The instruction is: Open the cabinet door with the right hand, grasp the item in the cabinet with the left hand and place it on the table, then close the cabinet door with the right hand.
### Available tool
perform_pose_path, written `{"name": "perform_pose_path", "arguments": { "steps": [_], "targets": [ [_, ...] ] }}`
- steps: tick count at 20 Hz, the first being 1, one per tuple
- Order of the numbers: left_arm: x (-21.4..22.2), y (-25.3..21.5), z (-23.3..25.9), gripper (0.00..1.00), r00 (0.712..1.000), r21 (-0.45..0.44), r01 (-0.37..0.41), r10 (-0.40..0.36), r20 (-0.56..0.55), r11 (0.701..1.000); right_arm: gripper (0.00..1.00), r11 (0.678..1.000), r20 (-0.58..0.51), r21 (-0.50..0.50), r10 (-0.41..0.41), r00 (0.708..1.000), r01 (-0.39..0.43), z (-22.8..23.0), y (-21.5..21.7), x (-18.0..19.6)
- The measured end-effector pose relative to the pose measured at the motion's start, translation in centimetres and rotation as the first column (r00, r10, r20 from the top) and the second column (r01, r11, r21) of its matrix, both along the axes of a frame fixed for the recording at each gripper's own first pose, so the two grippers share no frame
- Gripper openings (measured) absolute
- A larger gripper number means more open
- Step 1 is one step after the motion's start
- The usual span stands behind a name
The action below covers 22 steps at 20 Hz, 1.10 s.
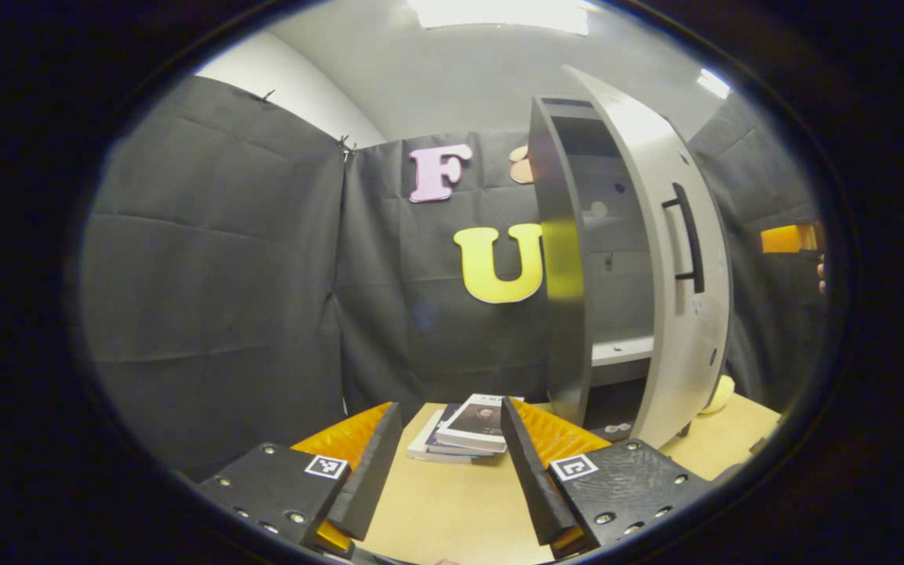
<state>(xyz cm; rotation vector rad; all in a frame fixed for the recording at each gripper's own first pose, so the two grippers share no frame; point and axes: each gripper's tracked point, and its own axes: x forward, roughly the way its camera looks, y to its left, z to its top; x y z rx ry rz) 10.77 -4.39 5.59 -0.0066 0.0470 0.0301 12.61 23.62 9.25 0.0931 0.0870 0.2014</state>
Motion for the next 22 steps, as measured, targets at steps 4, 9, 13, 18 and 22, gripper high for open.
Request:
{"name": "perform_pose_path", "arguments": {
  "steps": [4, 9, 13, 18, 22],
  "targets": [
    [-0.4, -4.8, 2.3, 0.76, 0.999, 0.012, 0.020, -0.020, 0.026, 1.000, 0.94, 1.000, 0.001, -0.017, -0.018, 1.000, 0.018, -0.3, -4.0, 0.0],
    [-0.3, -9.3, 4.6, 0.76, 0.998, 0.027, 0.045, -0.046, 0.048, 0.999, 0.94, 0.999, -0.013, -0.018, -0.045, 0.999, 0.044, -1.3, -8.4, -0.2],
    [0.1, -12.5, 5.4, 0.76, 0.996, 0.028, 0.064, -0.066, 0.056, 0.998, 0.94, 0.996, -0.021, -0.042, -0.075, 0.997, 0.074, -2.7, -11.5, -0.1],
    [0.1, -15.0, 6.1, 0.76, 0.995, 0.045, 0.074, -0.077, 0.060, 0.996, 0.94, 0.994, -0.043, -0.061, -0.093, 0.995, 0.090, -5.2, -13.7, -0.1],
    [-0.3, -16.0, 6.0, 0.76, 0.996, 0.046, 0.074, -0.076, 0.056, 0.996, 0.99, 0.993, -0.063, -0.062, -0.102, 0.993, 0.098, -7.1, -14.6, -0.5]
  ]
}}
